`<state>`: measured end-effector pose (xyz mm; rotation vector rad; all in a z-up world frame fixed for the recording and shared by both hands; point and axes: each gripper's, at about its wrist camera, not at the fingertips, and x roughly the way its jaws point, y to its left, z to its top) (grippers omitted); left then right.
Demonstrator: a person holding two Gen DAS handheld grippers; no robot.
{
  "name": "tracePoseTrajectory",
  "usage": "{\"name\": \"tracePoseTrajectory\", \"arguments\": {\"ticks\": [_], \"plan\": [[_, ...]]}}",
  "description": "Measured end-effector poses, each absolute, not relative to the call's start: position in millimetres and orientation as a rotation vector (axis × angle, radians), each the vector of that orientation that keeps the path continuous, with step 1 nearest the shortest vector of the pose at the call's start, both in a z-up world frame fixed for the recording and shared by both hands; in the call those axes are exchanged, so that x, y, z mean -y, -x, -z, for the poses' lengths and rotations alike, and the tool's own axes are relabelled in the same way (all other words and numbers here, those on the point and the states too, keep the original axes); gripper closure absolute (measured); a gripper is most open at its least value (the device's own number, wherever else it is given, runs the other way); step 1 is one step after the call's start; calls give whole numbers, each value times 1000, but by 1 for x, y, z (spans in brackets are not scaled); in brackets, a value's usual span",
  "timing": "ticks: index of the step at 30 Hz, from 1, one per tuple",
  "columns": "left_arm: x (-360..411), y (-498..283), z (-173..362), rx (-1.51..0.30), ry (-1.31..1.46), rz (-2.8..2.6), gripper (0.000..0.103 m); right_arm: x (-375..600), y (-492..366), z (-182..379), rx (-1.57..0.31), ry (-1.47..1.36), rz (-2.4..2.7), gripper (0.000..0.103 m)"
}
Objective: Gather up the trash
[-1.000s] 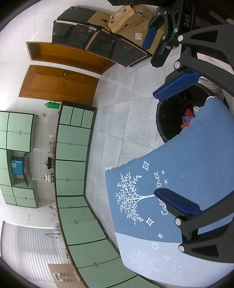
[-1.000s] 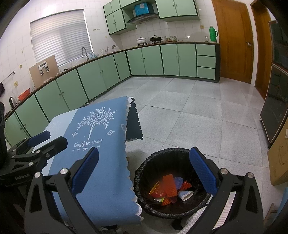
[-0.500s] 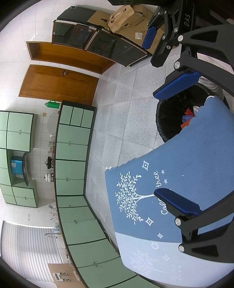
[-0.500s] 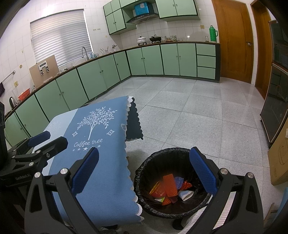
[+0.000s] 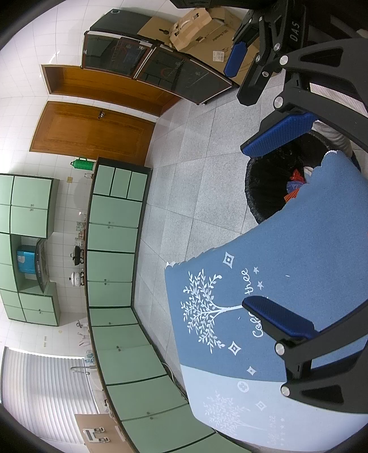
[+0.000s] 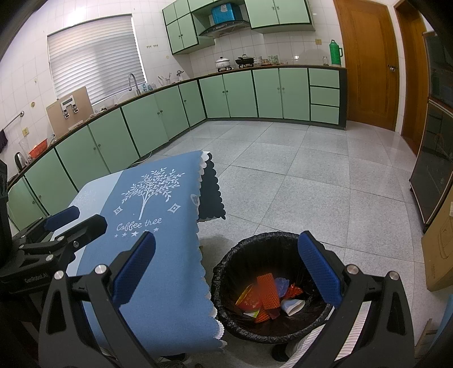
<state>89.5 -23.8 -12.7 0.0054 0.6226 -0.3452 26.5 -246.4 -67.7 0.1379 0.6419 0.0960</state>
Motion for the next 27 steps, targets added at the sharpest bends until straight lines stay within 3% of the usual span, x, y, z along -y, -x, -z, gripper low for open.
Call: {"name": "tracePoseTrajectory", "arguments": {"ticks": [27], "plan": [[23, -90, 15, -626, 1, 341, 6, 245, -27, 70, -645, -139, -98, 5]]}}
